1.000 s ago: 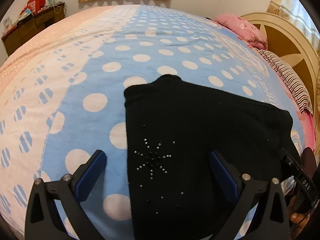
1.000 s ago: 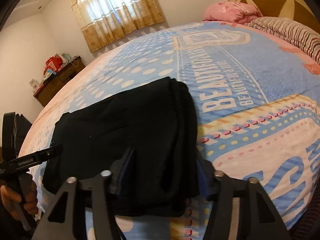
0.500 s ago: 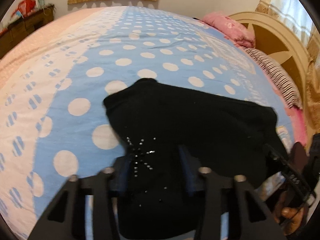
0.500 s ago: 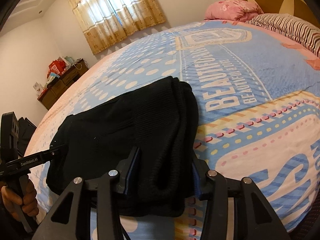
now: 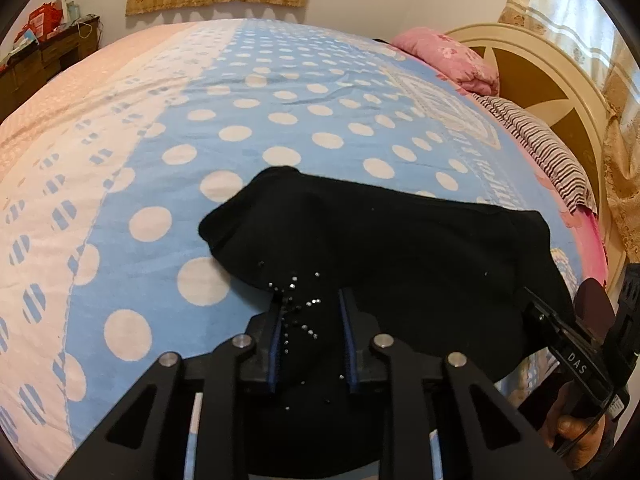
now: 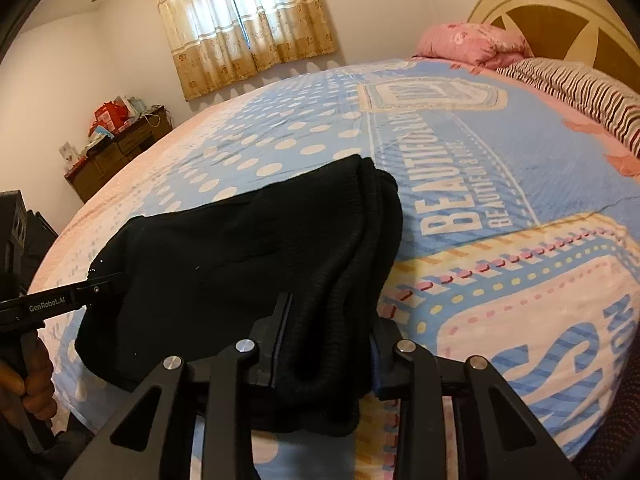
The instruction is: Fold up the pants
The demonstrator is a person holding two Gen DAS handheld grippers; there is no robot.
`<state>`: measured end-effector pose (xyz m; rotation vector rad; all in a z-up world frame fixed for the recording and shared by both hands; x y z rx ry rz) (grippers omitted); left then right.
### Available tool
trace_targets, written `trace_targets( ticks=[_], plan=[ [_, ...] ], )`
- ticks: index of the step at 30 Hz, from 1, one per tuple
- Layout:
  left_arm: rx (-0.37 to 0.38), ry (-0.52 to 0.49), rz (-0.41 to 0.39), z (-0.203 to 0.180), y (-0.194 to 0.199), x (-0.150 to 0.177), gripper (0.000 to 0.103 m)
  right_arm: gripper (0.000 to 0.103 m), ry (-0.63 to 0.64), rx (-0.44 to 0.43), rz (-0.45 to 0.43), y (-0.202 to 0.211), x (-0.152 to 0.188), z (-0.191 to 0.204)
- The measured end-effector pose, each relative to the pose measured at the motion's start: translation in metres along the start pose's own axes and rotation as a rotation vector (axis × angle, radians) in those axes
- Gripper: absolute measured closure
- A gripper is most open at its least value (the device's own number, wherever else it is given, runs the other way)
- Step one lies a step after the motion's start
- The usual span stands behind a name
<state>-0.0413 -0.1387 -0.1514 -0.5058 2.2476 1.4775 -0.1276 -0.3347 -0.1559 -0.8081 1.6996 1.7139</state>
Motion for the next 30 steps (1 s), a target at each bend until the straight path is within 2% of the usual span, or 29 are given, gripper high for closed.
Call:
trace_targets(
  ticks=[6, 11, 14, 20, 30],
  plan=[
    [-0.020, -0.038, -0.016, -0.001, 0.002, 0.000, 0.079, 0.071, 0.002, 0.031, -0.007, 0.006, -0.002, 0.000],
    [0.009, -0.010, -0.011, 0.000, 0.007, -0.005, 0.082, 0.072, 0.010, 0.018, -0.030, 0.019, -0.015, 0.005],
    [0.001, -0.032, -0.021, -0.004, 0.010, -0.006, 0.083, 0.072, 0.015, 0.012, -0.055, 0.028, -0.024, 0.009],
    [0.024, -0.017, -0.017, -0.005, 0.014, -0.014, 0.084, 0.072, 0.023, 0.006, -0.053, 0.029, -0.029, 0.015],
    [0.036, -0.049, -0.030, -0.016, 0.014, -0.028, 0.085, 0.072, 0.020, 0.012, -0.065, 0.031, -0.041, 0.017]
  ],
)
Point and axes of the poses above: each gripper's, at about its wrist camera, not at the fingertips, and y roughly against the way its jaws point, z to its left, x to its underside, the point moved 10 cm from there along -y, roughly the way its jaws point, and after that the axes turned 13 degrees about y, right-handed, at the moved point
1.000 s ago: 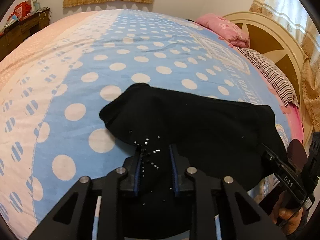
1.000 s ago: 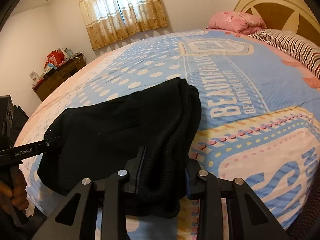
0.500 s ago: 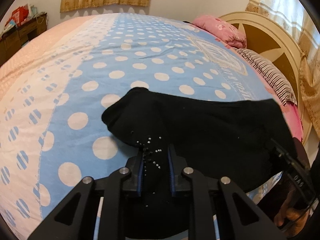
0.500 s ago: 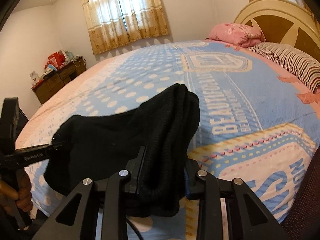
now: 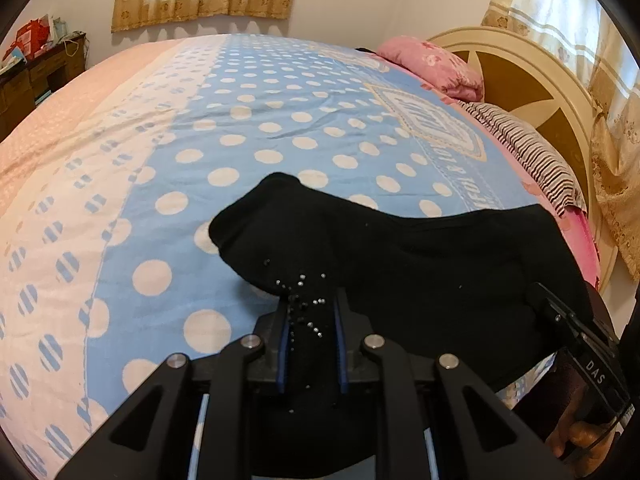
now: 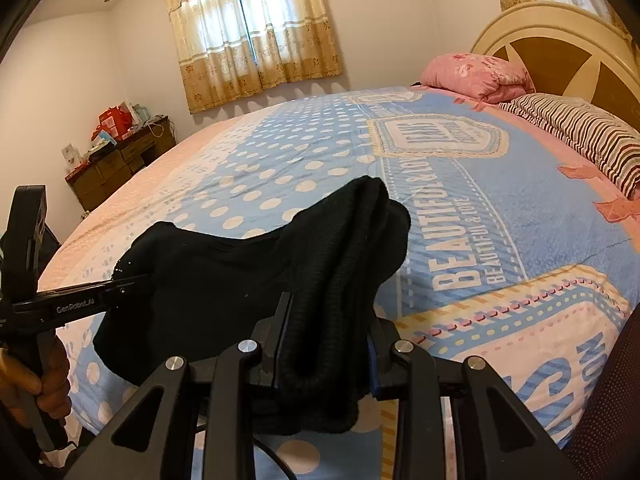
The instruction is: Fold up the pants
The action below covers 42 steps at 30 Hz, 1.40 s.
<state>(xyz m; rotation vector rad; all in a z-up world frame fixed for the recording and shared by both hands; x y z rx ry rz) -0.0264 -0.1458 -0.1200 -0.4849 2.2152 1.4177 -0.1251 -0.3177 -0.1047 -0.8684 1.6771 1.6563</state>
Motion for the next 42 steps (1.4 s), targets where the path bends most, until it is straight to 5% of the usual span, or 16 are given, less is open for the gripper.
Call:
trace_targets(
  ticks=[23, 30, 42],
  plan=[
    [0.027, 0.116, -0.035, 0.053, 0.017, -0.043, 0.087, 0.072, 0.121, -0.086, -0.031, -0.021, -0.068, 0.069],
    [-0.048, 0.185, -0.105, 0.115, 0.044, -0.071, 0.087, 0.072, 0.242, -0.197, -0.062, -0.047, -0.108, 0.145],
    [-0.283, 0.302, -0.259, 0.263, 0.113, -0.135, 0.087, 0.072, 0.342, -0.462, -0.149, -0.108, -0.175, 0.309]
  ],
)
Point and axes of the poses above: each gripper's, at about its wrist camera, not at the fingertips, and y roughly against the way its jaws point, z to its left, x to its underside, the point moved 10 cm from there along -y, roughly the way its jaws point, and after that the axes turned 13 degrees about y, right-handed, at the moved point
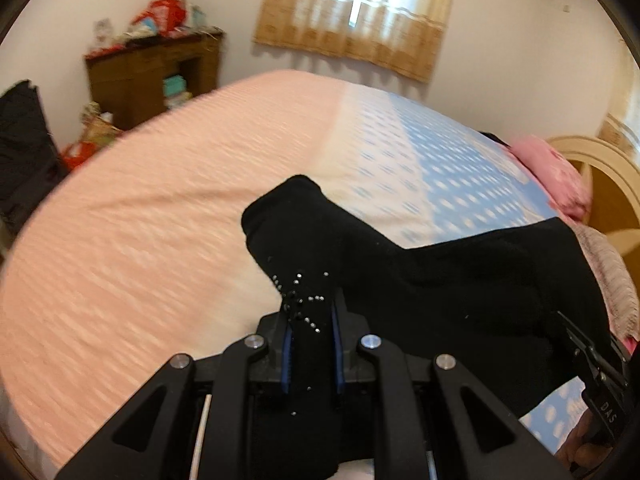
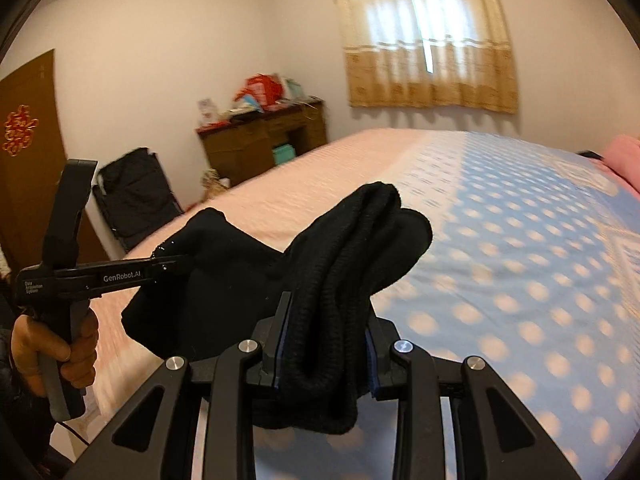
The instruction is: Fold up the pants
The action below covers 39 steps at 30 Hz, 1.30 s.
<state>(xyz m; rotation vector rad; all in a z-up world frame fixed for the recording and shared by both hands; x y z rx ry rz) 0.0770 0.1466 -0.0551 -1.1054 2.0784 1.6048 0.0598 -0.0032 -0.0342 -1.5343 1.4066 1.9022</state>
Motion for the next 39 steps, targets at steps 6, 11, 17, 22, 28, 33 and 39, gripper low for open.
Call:
trace_targets(
  ticks=[6, 11, 17, 22, 28, 33, 39],
  plan=[
    [-0.095, 0.010, -0.054, 0.043, -0.017, -0.030, 0.087, 0.072, -0.054, -0.054, 0.075, -0.096, 0.016, 0.008],
    [-0.202, 0.028, 0.041, 0.085, -0.077, -0.005, 0.082, 0.064, -0.001, -0.025, 0.229, -0.145, 0.053, -0.001],
    [-0.288, 0.046, 0.014, 0.107, -0.076, 0.000, 0.030, 0.040, -0.034, -0.037, 0.234, -0.131, 0.057, -0.021],
    [-0.333, 0.096, -0.032, 0.139, -0.046, -0.014, 0.018, 0.041, -0.158, 0.040, 0.096, -0.076, 0.039, -0.059],
    [-0.320, 0.056, -0.121, 0.114, -0.033, -0.029, 0.021, 0.100, -0.042, 0.080, 0.097, -0.069, 0.015, -0.039],
    [-0.286, 0.019, -0.118, 0.078, -0.055, -0.026, 0.021, 0.100, -0.028, 0.030, 0.136, -0.110, 0.007, -0.019],
    [-0.364, 0.060, -0.011, 0.107, -0.081, 0.002, 0.019, 0.100, -0.027, 0.084, 0.234, -0.163, 0.042, -0.022]
  ],
)
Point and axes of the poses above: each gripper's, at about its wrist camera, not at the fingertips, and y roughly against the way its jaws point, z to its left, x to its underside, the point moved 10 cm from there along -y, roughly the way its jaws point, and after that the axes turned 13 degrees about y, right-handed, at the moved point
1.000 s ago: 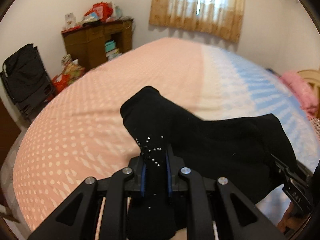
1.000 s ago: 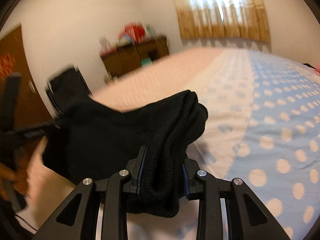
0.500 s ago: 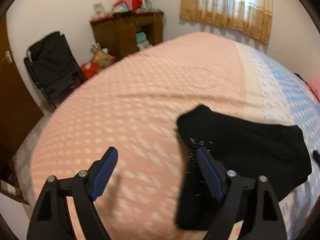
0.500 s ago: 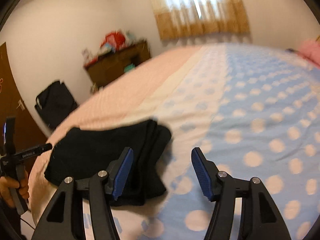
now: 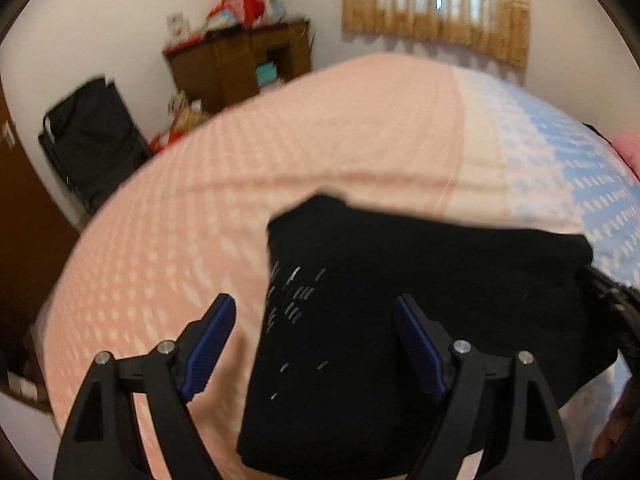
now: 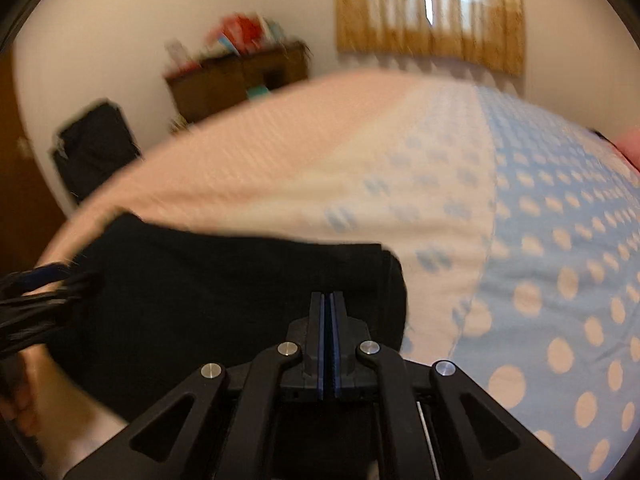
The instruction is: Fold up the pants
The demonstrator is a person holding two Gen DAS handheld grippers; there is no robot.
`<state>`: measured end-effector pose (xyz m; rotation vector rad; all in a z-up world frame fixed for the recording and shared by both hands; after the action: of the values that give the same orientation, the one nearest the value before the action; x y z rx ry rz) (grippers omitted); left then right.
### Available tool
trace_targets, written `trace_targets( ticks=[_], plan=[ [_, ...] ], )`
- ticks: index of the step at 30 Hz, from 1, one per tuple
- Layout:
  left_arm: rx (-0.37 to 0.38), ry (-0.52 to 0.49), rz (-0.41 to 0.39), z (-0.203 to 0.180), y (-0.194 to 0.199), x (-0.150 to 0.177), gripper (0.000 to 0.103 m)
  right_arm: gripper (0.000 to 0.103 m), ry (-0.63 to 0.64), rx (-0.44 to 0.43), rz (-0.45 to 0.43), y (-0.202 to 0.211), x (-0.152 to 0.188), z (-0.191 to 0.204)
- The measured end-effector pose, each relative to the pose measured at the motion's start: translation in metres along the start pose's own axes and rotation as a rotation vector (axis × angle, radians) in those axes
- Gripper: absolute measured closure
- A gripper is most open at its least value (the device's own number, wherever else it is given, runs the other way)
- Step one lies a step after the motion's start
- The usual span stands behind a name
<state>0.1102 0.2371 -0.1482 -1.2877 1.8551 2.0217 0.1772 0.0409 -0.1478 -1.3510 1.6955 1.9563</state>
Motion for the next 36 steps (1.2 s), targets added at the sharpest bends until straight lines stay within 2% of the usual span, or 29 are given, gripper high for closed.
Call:
trace_targets(
  ticks=[4, 6, 9, 10, 11, 12, 13, 17, 26, 31, 36],
  plan=[
    [0.047, 0.064, 0.023, 0.012, -0.010, 0.006, 0.014, 0.100, 0.001, -0.005, 0.013, 0.002, -0.001, 0.001],
    [0.043, 0.070, 0.024, 0.013, -0.011, 0.005, 0.011, 0.099, -0.022, -0.021, 0.012, 0.012, -0.001, 0.001],
    [0.047, 0.051, 0.018, 0.012, -0.005, 0.004, 0.012, 0.095, -0.152, -0.102, -0.034, 0.042, 0.000, 0.003],
    [0.043, 0.042, 0.013, 0.009, -0.001, 0.007, 0.012, 0.081, -0.179, -0.111, -0.034, 0.049, 0.003, 0.005],
    [0.038, 0.028, 0.000, 0.009, 0.005, 0.007, 0.012, 0.054, -0.200, -0.113, -0.031, 0.055, 0.006, 0.009],
    [0.031, 0.011, -0.017, 0.009, 0.010, 0.008, 0.012, 0.042, -0.217, -0.113, -0.034, 0.061, 0.010, 0.012],
    [0.022, -0.004, -0.035, 0.008, 0.015, 0.007, 0.012, 0.036, -0.226, -0.119, -0.060, 0.071, 0.012, 0.016],
    [0.007, -0.059, -0.123, 0.006, 0.041, 0.007, 0.011, 0.036, -0.197, -0.095, -0.084, 0.097, 0.025, 0.029],
    [0.007, -0.088, -0.230, 0.005, 0.083, 0.019, 0.002, 0.036, -0.236, 0.008, -0.089, 0.129, 0.064, 0.023],
    [0.029, -0.095, -0.218, -0.005, 0.092, 0.034, 0.001, 0.036, -0.261, 0.043, -0.098, 0.145, 0.072, 0.020],
    [0.058, -0.101, -0.209, -0.006, 0.103, 0.046, 0.000, 0.036, -0.227, 0.107, -0.170, 0.173, 0.067, 0.022]
  ],
)
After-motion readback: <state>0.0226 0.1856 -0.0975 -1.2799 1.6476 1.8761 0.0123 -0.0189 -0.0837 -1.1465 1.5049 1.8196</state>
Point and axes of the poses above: each gripper's, at about its wrist camera, not at the fingertips, and y roughly against the way its jaws point, z to its left, x to its underside, the point moved 10 cm from there along -y, roughly the way its jaws point, and after that the axes turned 13 degrees about y, right-handed, at the moved point
